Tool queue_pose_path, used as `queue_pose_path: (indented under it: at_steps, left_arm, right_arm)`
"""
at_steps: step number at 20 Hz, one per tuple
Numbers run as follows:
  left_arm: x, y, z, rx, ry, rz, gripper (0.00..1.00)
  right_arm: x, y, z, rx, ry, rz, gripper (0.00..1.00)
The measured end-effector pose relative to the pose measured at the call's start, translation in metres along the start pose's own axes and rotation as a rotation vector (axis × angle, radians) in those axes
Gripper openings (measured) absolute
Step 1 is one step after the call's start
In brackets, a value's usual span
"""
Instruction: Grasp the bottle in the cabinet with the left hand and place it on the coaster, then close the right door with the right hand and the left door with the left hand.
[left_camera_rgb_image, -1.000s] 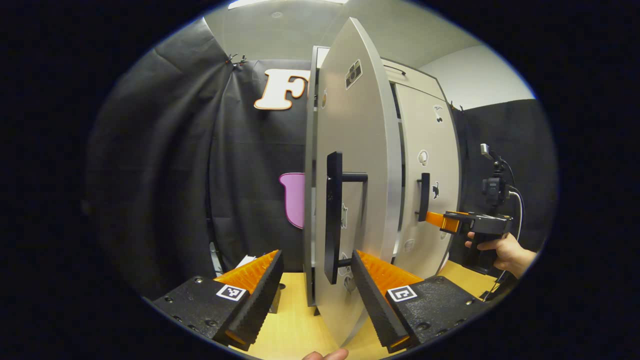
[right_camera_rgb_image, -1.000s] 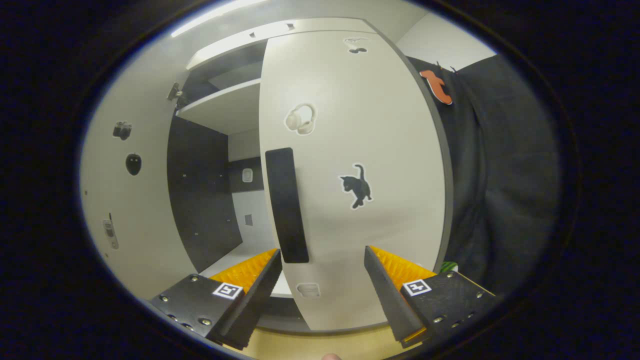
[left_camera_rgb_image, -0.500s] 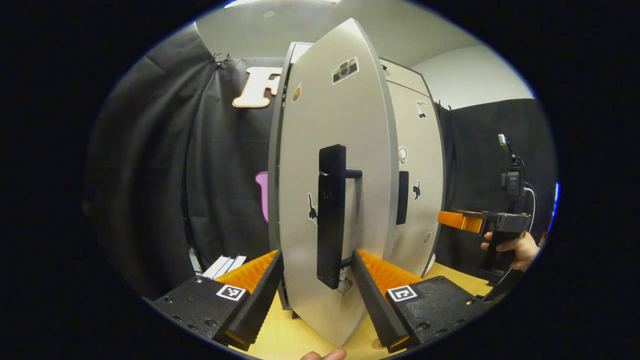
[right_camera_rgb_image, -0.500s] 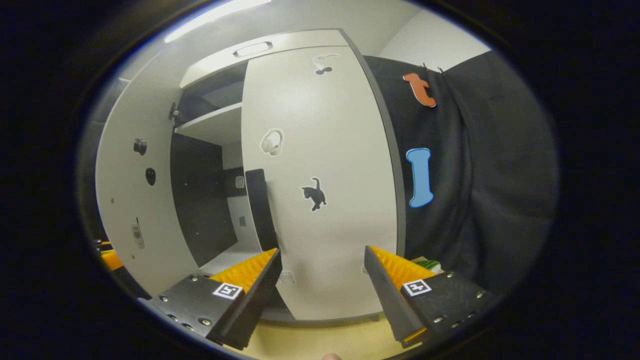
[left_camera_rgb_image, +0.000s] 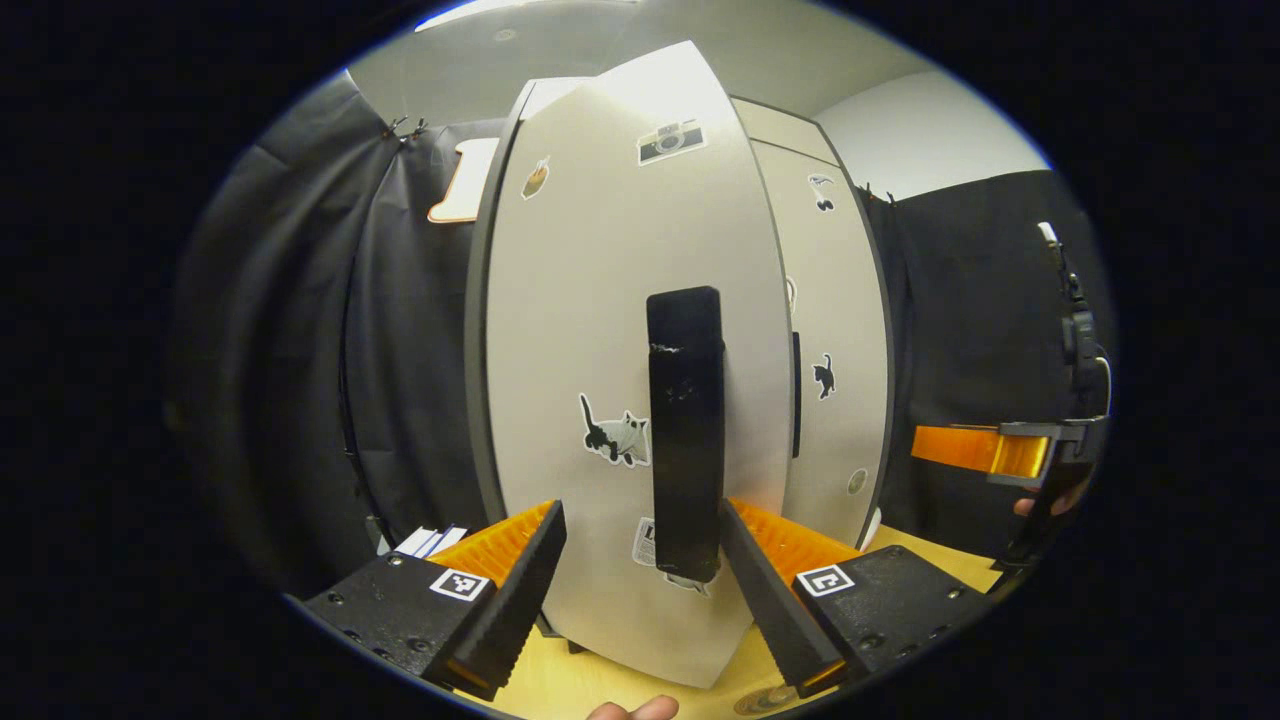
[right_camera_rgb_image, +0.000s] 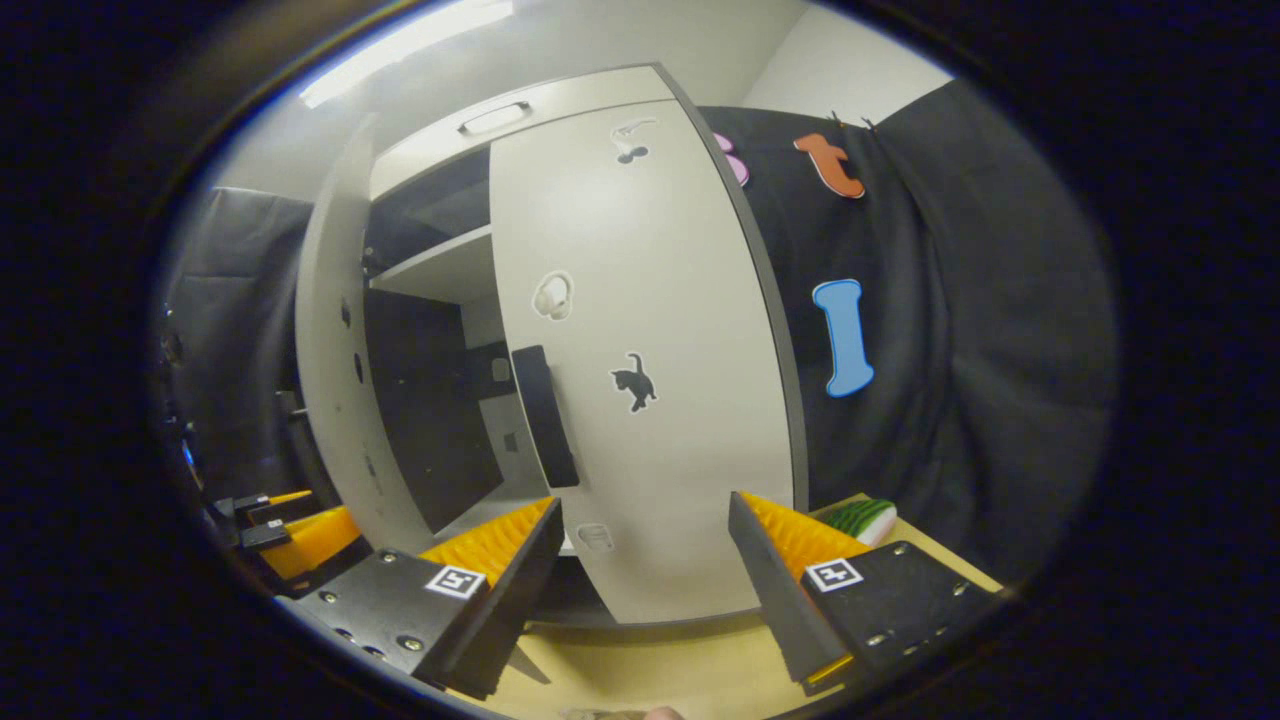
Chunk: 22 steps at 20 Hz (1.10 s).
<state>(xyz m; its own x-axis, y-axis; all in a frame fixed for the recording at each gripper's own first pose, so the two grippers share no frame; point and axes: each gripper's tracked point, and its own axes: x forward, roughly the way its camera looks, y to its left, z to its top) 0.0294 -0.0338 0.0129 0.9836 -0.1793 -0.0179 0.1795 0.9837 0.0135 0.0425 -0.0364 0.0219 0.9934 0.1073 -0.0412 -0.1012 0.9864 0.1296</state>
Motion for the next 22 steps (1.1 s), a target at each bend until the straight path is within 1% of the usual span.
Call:
queue_pose_path:
  at_steps: [1, 2, 3, 4, 8, 9, 10, 11, 12, 13, 17, 19, 22]
  left_arm:
    - [0.009, -0.006, -0.002, -0.024, 0.006, -0.004, 0.96]
    - [0.019, -0.011, -0.002, -0.052, 0.011, -0.005, 0.99]
    - [0.027, -0.013, -0.004, -0.08, 0.023, -0.004, 0.97]
    - [0.035, -0.017, -0.007, -0.095, 0.039, 0.003, 0.97]
    - [0.066, -0.031, -0.001, -0.022, 0.003, 0.027, 0.98]
    - [0.072, -0.031, -0.002, -0.008, 0.001, 0.031, 0.99]
    - [0.078, -0.032, -0.001, -0.007, -0.004, 0.034, 0.97]
    - [0.084, -0.034, -0.002, -0.013, -0.004, 0.037, 0.97]
    - [0.091, -0.034, -0.002, -0.023, -0.002, 0.039, 0.97]
    - [0.097, -0.034, -0.003, -0.033, -0.002, 0.042, 0.97]
    - [0.109, -0.036, -0.006, -0.075, 0.013, 0.065, 0.98]
    - [0.11, -0.036, -0.004, -0.073, 0.008, 0.091, 0.98]
    - [0.112, -0.036, -0.006, -0.047, 0.007, 0.131, 0.99]
  right_arm:
    - [-0.002, -0.003, -0.002, -0.013, 0.004, -0.004, 1.0]
    - [-0.006, -0.006, -0.006, -0.023, 0.011, -0.009, 0.97]
    - [-0.009, -0.007, -0.01, -0.019, 0.023, -0.001, 0.97]
    - [-0.012, -0.004, -0.013, -0.011, 0.033, 0.02, 1.0]
    - [-0.018, -0.009, -0.014, -0.03, 0.046, 0.023, 1.0]
    - [-0.021, -0.009, -0.015, -0.03, 0.048, 0.025, 0.97]
    - [-0.023, -0.008, -0.014, -0.035, 0.042, 0.024, 0.97]
    - [-0.024, -0.009, -0.013, -0.041, 0.039, 0.019, 1.0]
    - [-0.026, -0.01, -0.015, -0.05, 0.04, 0.018, 0.97]
    - [-0.025, -0.011, -0.017, -0.054, 0.046, 0.017, 1.0]
    - [-0.027, -0.016, -0.024, -0.035, 0.067, 0.02, 1.0]
    - [-0.028, -0.019, -0.033, -0.006, 0.096, 0.022, 1.0]
    - [-0.029, -0.023, -0.034, 0.006, 0.098, 0.014, 1.0]
